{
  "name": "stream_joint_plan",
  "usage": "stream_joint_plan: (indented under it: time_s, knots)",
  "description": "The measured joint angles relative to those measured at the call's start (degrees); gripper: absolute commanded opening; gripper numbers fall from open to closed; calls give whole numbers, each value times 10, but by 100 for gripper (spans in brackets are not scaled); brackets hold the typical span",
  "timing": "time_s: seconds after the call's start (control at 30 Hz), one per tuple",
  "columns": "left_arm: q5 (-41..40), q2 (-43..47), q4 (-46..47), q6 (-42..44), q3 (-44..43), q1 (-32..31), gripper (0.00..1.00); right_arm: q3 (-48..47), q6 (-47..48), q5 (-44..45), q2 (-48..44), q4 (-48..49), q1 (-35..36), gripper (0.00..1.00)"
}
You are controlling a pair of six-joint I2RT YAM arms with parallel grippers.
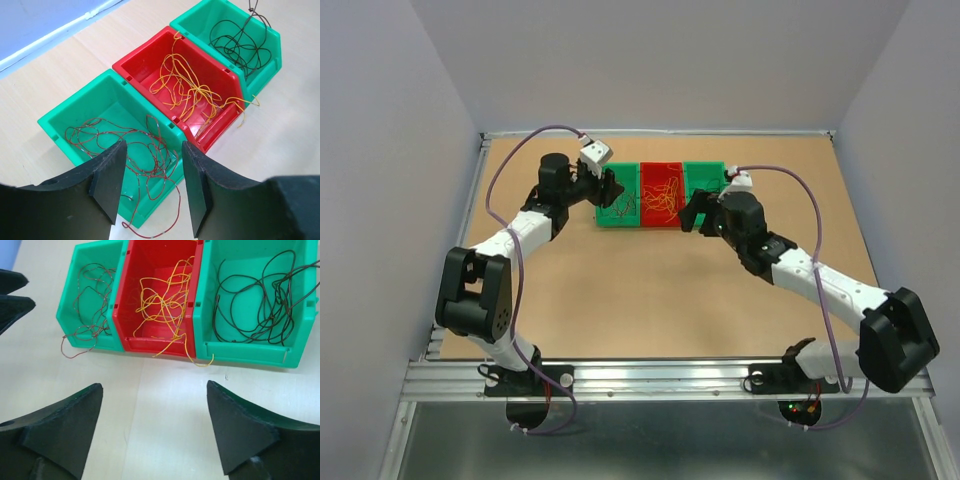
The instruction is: Untangle the cables
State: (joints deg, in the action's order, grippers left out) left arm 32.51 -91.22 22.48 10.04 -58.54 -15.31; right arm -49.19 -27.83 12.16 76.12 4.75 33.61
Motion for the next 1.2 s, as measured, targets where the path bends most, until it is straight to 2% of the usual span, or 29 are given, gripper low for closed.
stream_joint_plan:
  time_s: [0.17, 0.23, 0.4, 0.43, 0.47, 0.57, 0.8, 0.97, 1.2]
  knots:
    - [-3, 54, 29, 2, 58, 0, 71, 81, 22, 6, -100, 63, 0, 100]
    - [-9, 105, 35, 1, 91, 0, 73, 115, 30, 14, -163, 90, 0, 100]
    - [-29, 265, 61, -8, 129, 4, 85, 169, 54, 40, -301, 157, 0, 100]
    - [-35, 299, 65, -11, 139, 5, 89, 177, 58, 45, -328, 168, 0, 100]
    - [-44, 329, 67, -12, 152, 6, 98, 183, 62, 51, -347, 176, 0, 100]
    - [-73, 449, 95, -14, 221, 9, 99, 195, 76, 69, -407, 190, 0, 100]
    - [-78, 621, 120, 23, 426, 12, 99, 195, 94, 91, -454, 202, 0, 100]
    - [-64, 664, 114, 44, 455, 12, 99, 196, 101, 93, -456, 202, 0, 100]
    - [-56, 671, 132, 63, 455, 12, 99, 198, 101, 95, -457, 202, 0, 98]
